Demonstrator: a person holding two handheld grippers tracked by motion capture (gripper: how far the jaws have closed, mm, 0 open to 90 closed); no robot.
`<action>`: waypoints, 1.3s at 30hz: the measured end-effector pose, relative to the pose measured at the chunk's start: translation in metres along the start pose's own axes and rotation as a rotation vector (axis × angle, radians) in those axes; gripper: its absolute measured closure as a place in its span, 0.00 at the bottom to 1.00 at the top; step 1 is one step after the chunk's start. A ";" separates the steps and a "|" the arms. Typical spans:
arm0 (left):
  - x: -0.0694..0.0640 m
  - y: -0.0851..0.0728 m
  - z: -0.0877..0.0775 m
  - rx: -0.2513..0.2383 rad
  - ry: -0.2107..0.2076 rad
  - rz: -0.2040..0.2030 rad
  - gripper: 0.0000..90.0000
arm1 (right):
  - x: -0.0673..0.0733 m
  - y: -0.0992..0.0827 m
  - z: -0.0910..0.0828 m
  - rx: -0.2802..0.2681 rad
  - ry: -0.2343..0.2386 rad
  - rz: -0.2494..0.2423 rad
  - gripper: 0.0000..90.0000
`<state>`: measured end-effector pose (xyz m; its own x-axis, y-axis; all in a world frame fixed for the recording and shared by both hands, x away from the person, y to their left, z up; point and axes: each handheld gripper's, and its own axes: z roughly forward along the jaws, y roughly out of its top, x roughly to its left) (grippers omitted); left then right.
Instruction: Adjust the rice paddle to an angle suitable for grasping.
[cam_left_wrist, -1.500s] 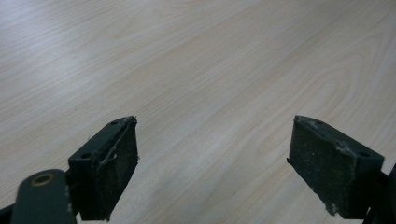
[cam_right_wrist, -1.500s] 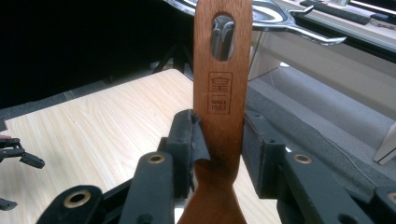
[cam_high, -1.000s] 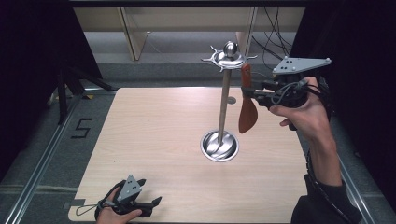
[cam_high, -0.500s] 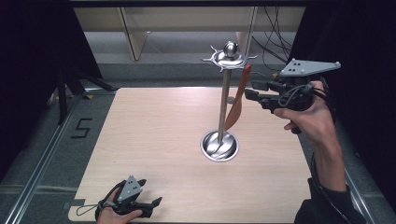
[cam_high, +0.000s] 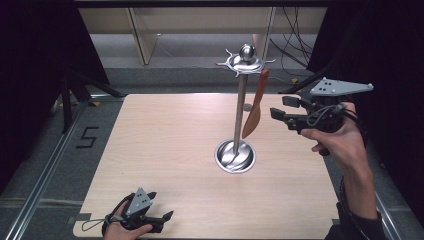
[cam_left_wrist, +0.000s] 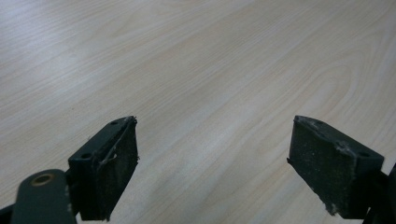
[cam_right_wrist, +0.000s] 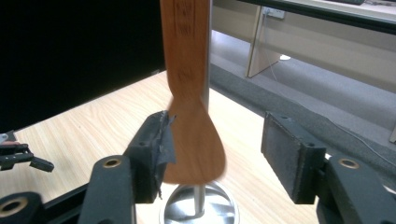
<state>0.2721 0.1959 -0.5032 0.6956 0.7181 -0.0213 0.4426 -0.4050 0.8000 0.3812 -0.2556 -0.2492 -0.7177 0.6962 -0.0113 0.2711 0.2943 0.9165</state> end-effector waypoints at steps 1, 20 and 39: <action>0.000 0.000 -0.001 0.006 -0.002 0.001 0.17 | 0.001 -0.004 -0.001 -0.003 -0.010 0.014 0.46; 0.001 0.001 0.000 -0.011 -0.005 0.018 0.17 | -0.008 -0.055 -0.001 -0.011 -0.020 0.068 0.43; 0.002 0.002 0.000 -0.011 -0.002 0.019 0.17 | -0.010 -0.084 0.009 0.073 -0.012 0.078 0.39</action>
<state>0.2742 0.1967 -0.5020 0.7048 0.7094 -0.0071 0.4232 -0.4124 0.8068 0.3709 -0.2811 -0.3291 -0.6852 0.7263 0.0535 0.3718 0.2858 0.8832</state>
